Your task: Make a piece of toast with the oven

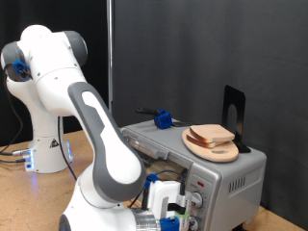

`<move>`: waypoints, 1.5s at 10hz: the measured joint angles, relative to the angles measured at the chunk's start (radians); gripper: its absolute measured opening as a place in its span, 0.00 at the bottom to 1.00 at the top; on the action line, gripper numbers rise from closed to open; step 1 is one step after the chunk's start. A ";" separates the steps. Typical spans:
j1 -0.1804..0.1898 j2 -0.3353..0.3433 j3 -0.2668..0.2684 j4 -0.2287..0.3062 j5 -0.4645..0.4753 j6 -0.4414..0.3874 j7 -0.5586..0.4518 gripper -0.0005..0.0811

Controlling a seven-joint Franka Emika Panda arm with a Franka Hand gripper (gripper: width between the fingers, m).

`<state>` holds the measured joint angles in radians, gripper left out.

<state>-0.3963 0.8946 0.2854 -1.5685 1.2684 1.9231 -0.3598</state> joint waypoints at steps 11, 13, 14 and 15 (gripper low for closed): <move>-0.028 0.016 0.013 -0.032 0.115 -0.039 -0.257 0.14; -0.034 0.016 0.009 -0.023 0.119 -0.025 -0.255 0.15; -0.041 0.016 0.003 -0.020 0.118 -0.025 -0.244 0.15; -0.048 0.015 -0.005 -0.019 0.109 -0.027 -0.228 0.44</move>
<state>-0.4444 0.9096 0.2805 -1.5874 1.3773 1.8959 -0.5874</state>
